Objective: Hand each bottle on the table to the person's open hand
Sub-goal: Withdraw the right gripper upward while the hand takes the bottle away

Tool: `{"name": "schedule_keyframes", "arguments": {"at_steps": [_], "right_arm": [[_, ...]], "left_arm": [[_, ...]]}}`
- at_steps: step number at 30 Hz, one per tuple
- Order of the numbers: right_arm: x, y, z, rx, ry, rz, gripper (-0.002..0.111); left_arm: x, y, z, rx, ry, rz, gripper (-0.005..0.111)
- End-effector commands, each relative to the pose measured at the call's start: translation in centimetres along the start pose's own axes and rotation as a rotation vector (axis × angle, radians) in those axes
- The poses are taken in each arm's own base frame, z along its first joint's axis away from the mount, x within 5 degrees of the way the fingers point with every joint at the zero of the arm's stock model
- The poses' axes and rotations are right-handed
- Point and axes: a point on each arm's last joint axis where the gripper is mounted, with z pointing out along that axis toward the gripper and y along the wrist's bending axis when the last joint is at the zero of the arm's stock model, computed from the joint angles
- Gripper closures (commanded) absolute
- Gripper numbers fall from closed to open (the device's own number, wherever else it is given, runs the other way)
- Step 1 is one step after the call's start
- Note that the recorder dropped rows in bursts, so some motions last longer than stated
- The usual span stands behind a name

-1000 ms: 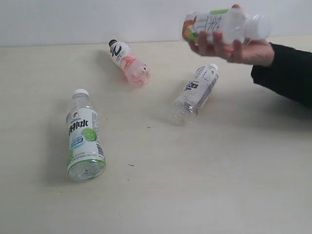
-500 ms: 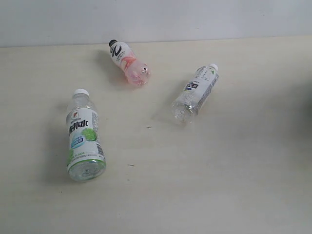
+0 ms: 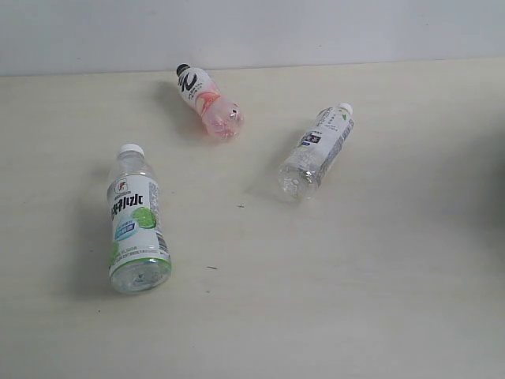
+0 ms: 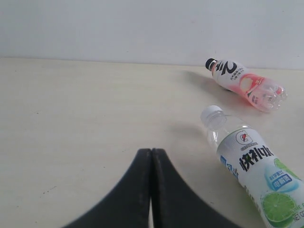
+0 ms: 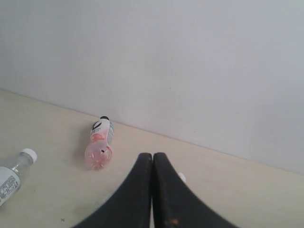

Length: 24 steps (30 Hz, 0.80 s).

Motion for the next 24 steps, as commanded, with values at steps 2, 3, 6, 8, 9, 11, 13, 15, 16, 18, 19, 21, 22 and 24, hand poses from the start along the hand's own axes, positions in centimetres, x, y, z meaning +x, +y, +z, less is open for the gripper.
{"name": "schedule_keyframes", "arguments": {"at_steps": [2, 3, 6, 8, 9, 11, 13, 15, 16, 18, 19, 21, 22, 24], "right_arm": [[-0.3, 0.0, -1.4, 0.003, -0.077, 0.000, 0.108], [-0.4, 0.0, -1.6, 0.004, -0.090, 0.000, 0.108], [-0.5, -0.1, -2.4, 0.006, -0.120, 0.001, 0.108], [-0.6, -0.1, -2.6, 0.007, -0.133, 0.001, 0.108], [-0.6, -0.1, -2.7, 0.007, -0.138, 0.001, 0.108], [-0.6, -0.1, -2.8, 0.008, -0.140, 0.001, 0.108], [-0.6, -0.1, -2.8, 0.008, -0.140, 0.001, 0.108], [-0.6, -0.1, -2.8, 0.008, -0.140, 0.001, 0.108], [-0.6, -0.1, -2.8, 0.008, -0.140, 0.001, 0.108], [-0.6, -0.1, -2.8, 0.008, -0.140, 0.001, 0.108], [-0.6, -0.1, -2.8, 0.008, -0.140, 0.001, 0.108], [-0.6, -0.1, -2.8, 0.008, -0.140, 0.001, 0.108], [-0.6, -0.1, -2.8, 0.008, -0.140, 0.001, 0.108], [-0.6, -0.1, -2.8, 0.008, -0.140, 0.001, 0.108]], "left_arm": [[0.0, -0.1, 0.0, 0.008, -0.007, -0.001, 0.107], [0.0, -0.1, 0.0, 0.008, -0.007, -0.001, 0.107], [0.0, -0.1, 0.0, 0.008, -0.007, -0.001, 0.107], [0.0, -0.1, 0.0, 0.008, -0.007, -0.001, 0.107], [0.0, -0.1, 0.0, 0.008, -0.007, -0.001, 0.107], [0.0, -0.1, 0.0, 0.008, -0.007, -0.001, 0.107], [0.0, -0.1, 0.0, 0.008, -0.007, -0.001, 0.107], [0.0, -0.1, 0.0, 0.008, -0.007, -0.001, 0.107], [0.0, -0.1, 0.0, 0.008, -0.007, -0.001, 0.107], [0.0, -0.1, 0.0, 0.008, -0.007, -0.001, 0.107], [0.0, -0.1, 0.0, 0.008, -0.007, -0.001, 0.107], [0.0, -0.1, 0.0, 0.008, -0.007, -0.001, 0.107], [0.0, -0.1, 0.0, 0.008, -0.007, -0.001, 0.107], [0.0, -0.1, 0.0, 0.008, -0.007, -0.001, 0.107]]}}
